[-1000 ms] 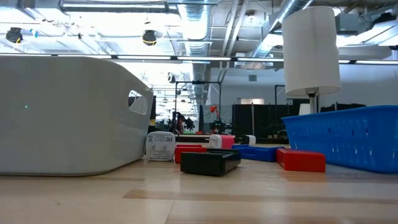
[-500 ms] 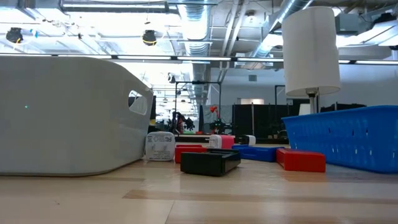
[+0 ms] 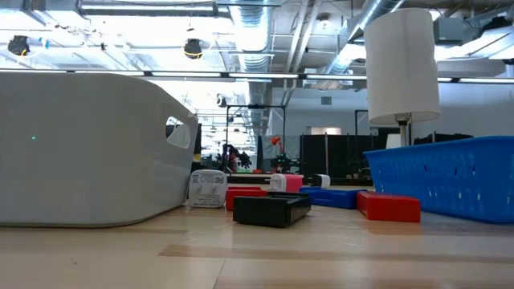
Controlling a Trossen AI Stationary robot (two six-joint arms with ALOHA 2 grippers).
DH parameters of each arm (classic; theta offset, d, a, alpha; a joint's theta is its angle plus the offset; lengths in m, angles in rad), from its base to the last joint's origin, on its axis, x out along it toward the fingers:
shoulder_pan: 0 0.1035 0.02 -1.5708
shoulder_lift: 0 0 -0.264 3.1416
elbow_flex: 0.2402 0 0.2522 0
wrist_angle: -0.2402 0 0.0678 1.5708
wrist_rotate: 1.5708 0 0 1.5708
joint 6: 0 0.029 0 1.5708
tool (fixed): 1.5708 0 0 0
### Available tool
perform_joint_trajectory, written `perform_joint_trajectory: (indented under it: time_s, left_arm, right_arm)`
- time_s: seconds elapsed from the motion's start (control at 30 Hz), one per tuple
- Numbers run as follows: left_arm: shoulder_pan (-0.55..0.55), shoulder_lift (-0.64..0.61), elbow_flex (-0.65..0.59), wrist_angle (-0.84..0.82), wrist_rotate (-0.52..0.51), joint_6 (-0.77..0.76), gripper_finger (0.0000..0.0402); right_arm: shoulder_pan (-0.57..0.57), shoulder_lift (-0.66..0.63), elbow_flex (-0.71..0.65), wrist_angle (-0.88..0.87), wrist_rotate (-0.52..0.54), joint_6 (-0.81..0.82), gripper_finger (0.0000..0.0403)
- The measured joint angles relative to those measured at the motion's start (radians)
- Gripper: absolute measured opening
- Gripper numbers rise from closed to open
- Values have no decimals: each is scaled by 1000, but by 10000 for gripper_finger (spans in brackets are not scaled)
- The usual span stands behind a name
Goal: Pick & Place Office items
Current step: Put the red charger adapter into the gray bin
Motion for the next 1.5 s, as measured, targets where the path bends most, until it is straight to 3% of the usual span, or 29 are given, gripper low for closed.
perform_joint_trajectory:
  time_s: [0.4,1.5]
  left_arm:
    - [23,-4,1,57,13,22,118]
    - [-44,-2,45,-149,7,-33,118]
  right_arm:
    - [5,0,0,-3,1,1,127]
    - [-16,0,-1,8,-7,-18,127]
